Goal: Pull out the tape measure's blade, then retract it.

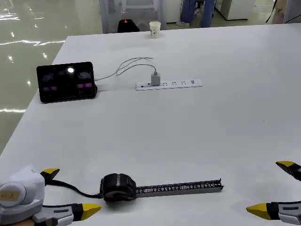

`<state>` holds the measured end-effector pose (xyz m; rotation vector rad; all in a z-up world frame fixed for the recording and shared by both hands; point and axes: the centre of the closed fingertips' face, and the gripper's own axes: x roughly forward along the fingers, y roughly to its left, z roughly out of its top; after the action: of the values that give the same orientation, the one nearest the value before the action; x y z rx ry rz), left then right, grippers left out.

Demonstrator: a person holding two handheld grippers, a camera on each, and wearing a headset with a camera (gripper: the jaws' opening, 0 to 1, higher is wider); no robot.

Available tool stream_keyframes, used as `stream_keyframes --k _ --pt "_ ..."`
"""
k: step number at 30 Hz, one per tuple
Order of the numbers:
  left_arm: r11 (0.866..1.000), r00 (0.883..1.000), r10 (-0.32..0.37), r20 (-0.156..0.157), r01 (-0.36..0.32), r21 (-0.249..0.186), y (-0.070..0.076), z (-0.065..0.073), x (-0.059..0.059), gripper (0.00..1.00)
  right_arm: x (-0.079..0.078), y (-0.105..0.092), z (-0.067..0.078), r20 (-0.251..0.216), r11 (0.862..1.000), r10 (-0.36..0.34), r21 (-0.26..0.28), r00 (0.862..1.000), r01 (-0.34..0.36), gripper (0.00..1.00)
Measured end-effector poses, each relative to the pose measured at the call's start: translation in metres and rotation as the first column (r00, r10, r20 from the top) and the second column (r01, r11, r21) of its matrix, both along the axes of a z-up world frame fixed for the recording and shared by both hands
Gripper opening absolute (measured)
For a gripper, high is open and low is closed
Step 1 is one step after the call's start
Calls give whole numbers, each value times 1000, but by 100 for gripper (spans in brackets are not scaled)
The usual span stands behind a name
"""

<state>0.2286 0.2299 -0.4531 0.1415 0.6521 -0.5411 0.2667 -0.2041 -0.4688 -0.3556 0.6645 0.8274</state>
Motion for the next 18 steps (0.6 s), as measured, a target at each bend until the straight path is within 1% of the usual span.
stream_keyframes --k 2,6,9,11,13,15,18 --pt "1000 1000 1 -5 -1 -2 1 0 -2 99 0 -1 1 0 1000 -1 2 1000 1 99" --pt "1000 1000 8 0 -8 -4 3 2 -3 99 -1 -2 0 -3 1000 5 2 1000 -5 99" --pt "1000 1000 5 3 -5 2 3 2 -2 99 -2 -3 -1 -6 1000 6 -3 1000 -6 99" --pt "1000 1000 2 8 -2 -1 2 4 -2 99 -4 0 -1 -13 1000 10 10 1000 -10 99" --pt "1000 1000 -1 13 1 1 2 5 -1 99 -4 0 -1 -13 1000 14 6 1000 -14 99" --pt "1000 1000 -3 7 3 -2 1 4 -1 99 -4 1 -1 -17 1000 13 8 1000 -12 99" --pt "1000 1000 -5 7 5 6 0 4 -1 99 -4 1 -1 -15 1000 16 7 1000 -16 99"
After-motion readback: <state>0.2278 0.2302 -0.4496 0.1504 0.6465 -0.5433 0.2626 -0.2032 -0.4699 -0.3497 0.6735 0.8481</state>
